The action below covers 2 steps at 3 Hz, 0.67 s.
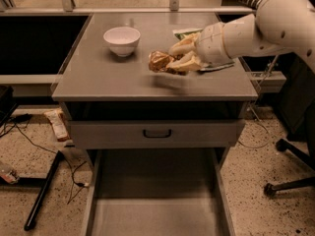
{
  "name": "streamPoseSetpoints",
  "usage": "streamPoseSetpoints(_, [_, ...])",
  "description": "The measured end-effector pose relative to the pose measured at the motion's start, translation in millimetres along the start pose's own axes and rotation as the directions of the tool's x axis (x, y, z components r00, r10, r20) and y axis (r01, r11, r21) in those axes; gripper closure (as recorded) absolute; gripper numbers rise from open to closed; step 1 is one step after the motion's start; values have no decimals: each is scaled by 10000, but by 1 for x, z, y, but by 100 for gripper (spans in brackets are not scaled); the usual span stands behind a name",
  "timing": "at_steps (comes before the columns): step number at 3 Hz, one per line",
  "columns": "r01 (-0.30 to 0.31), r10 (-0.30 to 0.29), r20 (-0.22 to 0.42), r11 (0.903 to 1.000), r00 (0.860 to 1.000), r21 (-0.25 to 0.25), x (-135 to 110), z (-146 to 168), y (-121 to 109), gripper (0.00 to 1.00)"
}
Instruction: Pick orange can from middle drawer and place on counter
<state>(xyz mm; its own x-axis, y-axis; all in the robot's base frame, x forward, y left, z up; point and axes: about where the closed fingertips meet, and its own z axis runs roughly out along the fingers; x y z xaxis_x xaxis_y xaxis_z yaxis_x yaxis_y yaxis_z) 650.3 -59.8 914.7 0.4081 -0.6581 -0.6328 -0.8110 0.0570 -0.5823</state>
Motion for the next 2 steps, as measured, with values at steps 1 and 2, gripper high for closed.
streamPoseSetpoints(1, [-605, 620, 222, 9961, 9978, -650, 16, 15, 37, 100])
streamPoseSetpoints(2, [-683, 698, 193, 9952, 9974, -702, 17, 16, 37, 100])
